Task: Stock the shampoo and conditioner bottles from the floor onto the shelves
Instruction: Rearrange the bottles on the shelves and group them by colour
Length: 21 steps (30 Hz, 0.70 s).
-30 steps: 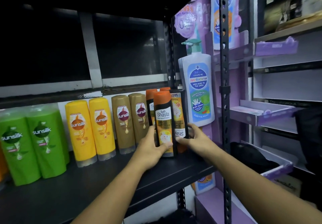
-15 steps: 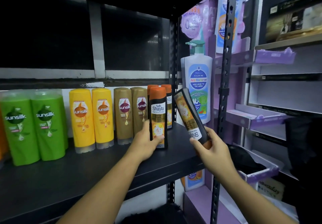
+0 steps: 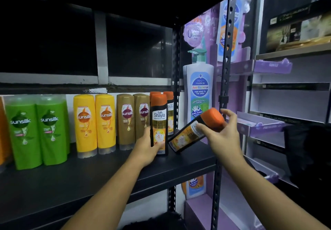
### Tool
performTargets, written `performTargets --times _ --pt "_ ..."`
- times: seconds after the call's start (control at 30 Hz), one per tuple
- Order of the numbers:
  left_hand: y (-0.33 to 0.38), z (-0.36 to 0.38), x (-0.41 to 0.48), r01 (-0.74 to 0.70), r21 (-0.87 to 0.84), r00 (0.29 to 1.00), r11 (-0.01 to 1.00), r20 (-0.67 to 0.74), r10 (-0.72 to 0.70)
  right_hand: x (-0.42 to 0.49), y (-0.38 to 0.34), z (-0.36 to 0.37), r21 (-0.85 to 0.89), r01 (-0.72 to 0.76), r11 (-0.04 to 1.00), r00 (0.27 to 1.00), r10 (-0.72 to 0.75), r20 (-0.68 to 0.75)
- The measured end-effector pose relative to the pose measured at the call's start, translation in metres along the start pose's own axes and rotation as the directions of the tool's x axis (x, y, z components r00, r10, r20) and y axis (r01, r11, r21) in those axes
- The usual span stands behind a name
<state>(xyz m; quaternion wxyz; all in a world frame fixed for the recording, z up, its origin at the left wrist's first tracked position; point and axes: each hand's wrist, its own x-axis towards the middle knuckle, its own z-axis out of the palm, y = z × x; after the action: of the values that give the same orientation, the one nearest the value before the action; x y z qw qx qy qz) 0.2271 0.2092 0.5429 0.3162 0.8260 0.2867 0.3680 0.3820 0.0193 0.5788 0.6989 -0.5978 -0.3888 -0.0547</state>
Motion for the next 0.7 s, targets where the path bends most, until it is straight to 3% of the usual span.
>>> performTargets --times 0.2,0.43,0.57,0.7 --pt "0.000 0.000 0.000 -0.002 -0.016 1.000 1.000 0.001 0.002 0.045 -0.019 0.039 0.088 -0.015 0.996 0.988 0.001 0.157" --pt "-0.002 0.000 0.002 -0.006 -0.022 1.000 1.000 0.008 0.006 0.043 -0.005 0.057 -0.031 0.019 0.999 0.943 -0.008 0.332" --pt "-0.002 0.001 0.002 0.003 -0.003 1.000 1.000 0.006 -0.003 0.033 0.020 0.053 -0.144 -0.036 0.989 0.861 0.104 0.497" --pt "-0.003 0.005 0.005 0.014 0.022 1.000 1.000 -0.019 -0.013 0.036 0.039 0.055 -0.222 -0.064 0.973 0.860 0.167 0.482"
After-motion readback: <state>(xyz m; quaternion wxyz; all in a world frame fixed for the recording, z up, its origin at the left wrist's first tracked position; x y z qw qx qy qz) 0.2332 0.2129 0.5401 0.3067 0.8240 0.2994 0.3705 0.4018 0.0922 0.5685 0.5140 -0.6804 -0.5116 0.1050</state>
